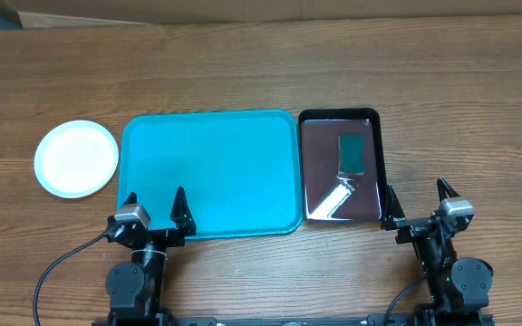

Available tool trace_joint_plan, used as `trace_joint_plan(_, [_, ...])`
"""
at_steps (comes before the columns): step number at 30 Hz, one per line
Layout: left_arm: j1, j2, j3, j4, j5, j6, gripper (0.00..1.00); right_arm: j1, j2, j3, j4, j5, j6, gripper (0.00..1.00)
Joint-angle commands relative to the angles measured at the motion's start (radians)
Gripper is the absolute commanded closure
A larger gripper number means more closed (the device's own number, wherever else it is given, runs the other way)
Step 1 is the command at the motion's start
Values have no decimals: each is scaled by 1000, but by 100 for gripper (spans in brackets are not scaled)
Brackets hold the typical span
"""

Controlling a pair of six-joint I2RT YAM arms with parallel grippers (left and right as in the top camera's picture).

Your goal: Clean dirty plates on tray and stack at the side

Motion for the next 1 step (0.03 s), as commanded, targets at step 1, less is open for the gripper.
trace_joint_plan(1, [6, -10, -3, 0, -11, 5, 0, -7, -10, -10, 5, 3, 0, 0])
